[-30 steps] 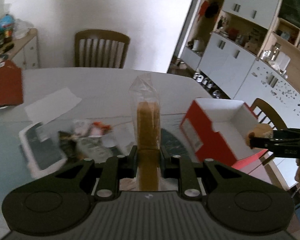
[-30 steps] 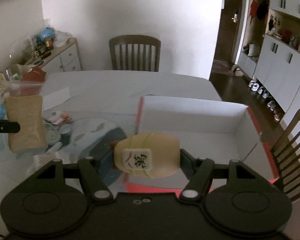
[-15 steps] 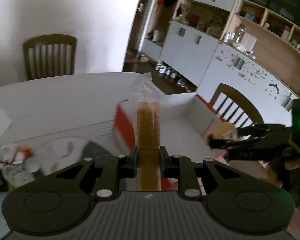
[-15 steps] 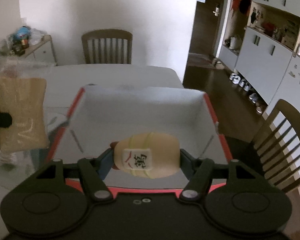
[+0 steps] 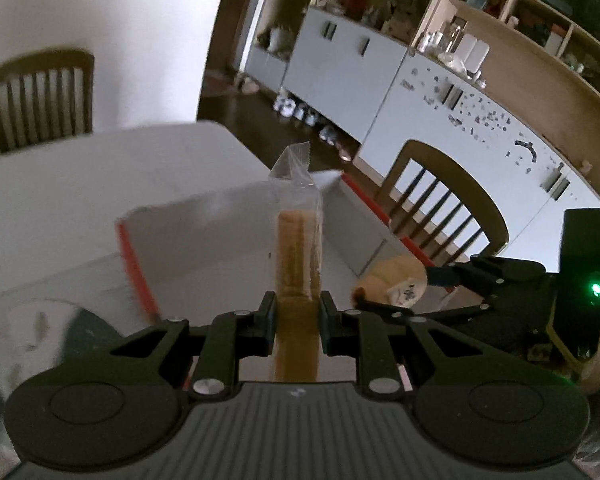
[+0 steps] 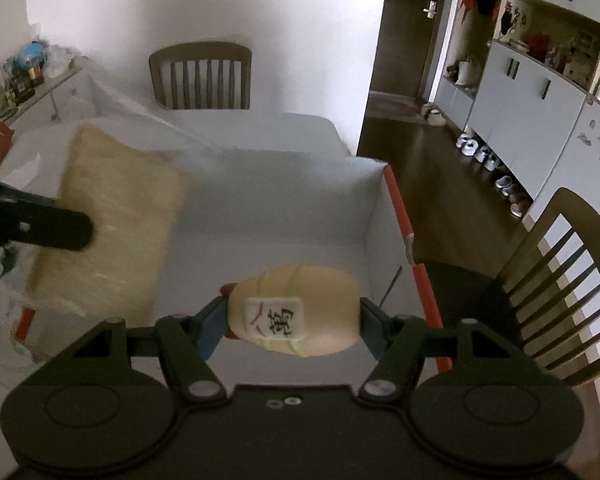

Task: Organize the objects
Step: 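Carry both items over the red box and open both grippers to drop them, then withdraw both grippers from the box toward the remaining items on the table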

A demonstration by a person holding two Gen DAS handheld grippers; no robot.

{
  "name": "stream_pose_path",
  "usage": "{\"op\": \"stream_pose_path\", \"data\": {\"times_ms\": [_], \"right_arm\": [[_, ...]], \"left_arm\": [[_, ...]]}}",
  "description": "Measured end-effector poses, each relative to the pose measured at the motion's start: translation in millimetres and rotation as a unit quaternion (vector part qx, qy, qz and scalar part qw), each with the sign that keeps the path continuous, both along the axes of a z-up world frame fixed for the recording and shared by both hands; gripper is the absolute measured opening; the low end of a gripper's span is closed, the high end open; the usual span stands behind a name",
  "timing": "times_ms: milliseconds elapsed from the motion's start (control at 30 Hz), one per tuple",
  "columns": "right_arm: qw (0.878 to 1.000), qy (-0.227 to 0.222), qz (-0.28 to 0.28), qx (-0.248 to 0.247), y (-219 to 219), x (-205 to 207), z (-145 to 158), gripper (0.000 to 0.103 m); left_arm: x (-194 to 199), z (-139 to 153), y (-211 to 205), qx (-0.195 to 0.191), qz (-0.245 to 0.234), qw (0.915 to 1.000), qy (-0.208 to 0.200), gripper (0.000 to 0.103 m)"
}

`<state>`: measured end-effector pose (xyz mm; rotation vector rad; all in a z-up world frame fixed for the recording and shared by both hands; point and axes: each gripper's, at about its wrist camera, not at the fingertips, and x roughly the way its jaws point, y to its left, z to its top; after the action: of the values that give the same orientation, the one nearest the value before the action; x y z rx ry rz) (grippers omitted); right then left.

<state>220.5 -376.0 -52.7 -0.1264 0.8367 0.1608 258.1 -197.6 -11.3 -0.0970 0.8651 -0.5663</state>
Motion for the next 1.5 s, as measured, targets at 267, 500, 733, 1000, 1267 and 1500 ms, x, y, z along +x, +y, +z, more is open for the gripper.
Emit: {"op": "stream_pose_path", "data": {"times_ms": [267,500,733,1000,1267,1500], "right_arm": [[0.999,0.039,0.026,-0.011,-3,17,-20,0.068],[0.996,0.072,0.054,-0.015,2,28,-32,0.068],[0.993,0.093,0.071,-0.03,11,30,-43,0.071],[0.992,0.102,0.071,-0.026,10,32,-48,0.075],[0.994,0.079,0.074,-0.023,1,19,-32,0.084],[0.996,0.054,0.076,-0.015,-6,1,-7,0.086]], "left_arm": [[31,-43,-27,0.043,-0.011,0.9983,0.037,0.02],[51,-65,-30,0.027,-0.015,0.9963,0.08,0.02],[62,-70,-25,0.04,-0.011,0.9941,0.1,0.022],[63,-75,-29,0.084,-0.034,0.9898,0.109,0.059],[56,-65,-37,0.1,-0.04,0.9903,0.088,0.068],[45,-43,-24,0.088,-0.033,0.9939,0.057,0.079]]}}
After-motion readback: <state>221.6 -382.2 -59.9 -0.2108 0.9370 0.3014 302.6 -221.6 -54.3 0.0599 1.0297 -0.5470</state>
